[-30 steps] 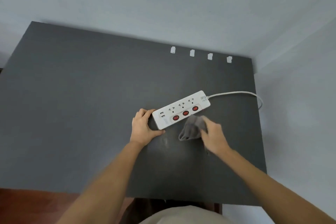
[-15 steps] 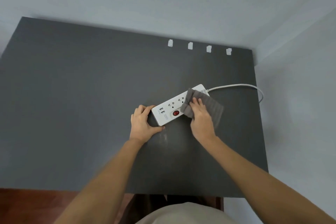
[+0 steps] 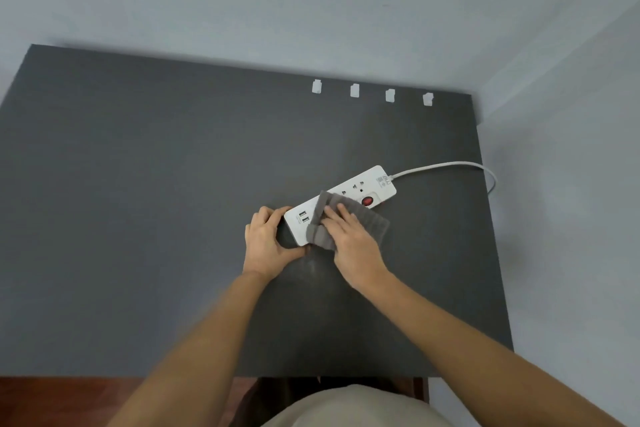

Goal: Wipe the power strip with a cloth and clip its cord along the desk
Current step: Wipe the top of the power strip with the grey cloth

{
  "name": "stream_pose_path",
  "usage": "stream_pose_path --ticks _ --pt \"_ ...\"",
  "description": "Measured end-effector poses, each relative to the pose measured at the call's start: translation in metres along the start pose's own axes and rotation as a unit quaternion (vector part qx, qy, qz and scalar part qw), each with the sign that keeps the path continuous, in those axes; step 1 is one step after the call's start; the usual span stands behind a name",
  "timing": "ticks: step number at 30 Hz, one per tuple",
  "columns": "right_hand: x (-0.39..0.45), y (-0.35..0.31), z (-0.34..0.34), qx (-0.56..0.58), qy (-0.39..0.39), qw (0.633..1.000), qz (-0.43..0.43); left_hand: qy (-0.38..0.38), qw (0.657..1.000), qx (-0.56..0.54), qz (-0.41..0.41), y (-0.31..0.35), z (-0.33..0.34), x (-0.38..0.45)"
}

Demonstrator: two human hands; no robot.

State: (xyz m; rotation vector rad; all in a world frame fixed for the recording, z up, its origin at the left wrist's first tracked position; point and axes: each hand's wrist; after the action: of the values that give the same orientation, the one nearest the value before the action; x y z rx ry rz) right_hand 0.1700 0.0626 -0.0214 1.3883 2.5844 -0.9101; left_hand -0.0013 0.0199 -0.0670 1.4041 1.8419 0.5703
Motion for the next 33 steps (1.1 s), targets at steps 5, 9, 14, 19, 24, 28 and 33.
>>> stream_pose_path --ticks 5,9,14,19,24,28,33 --pt "0.015 0.050 -0.029 0.046 0.099 0.973 0.205 -0.001 1.000 0.005 -0.005 -0.001 0.002 0.001" --pt "0.006 -0.007 0.015 0.047 0.013 0.999 0.011 0.007 1.000 0.007 -0.001 -0.002 0.002 0.001" --pt "-0.007 0.053 -0.006 -0.021 0.023 0.999 -0.031 0.002 1.000 0.004 0.002 -0.002 0.001 0.001" --pt "-0.004 0.102 -0.061 0.068 0.172 0.952 0.245 -0.002 1.000 0.011 0.004 -0.003 0.002 0.001" --pt "-0.002 0.026 0.006 0.070 0.002 0.997 0.010 0.008 1.000 0.012 0.006 -0.003 0.002 0.001" --pt "0.003 0.078 -0.026 0.018 0.016 1.000 0.006 0.007 1.000 0.012 0.009 -0.002 0.002 0.001" --pt "0.030 0.033 -0.031 0.071 0.056 0.985 0.144 0.006 1.000 0.003 0.006 0.000 0.001 0.000"
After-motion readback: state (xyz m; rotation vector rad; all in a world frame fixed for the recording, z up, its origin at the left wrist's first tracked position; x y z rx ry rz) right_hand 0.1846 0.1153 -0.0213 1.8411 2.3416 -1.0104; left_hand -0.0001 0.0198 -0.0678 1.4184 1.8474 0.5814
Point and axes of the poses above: each hand's wrist, its own x-axis towards the middle knuckle, its own z-axis out of the palm, y = z × x, and after that the axes turned 13 degrees about -y, right-handed
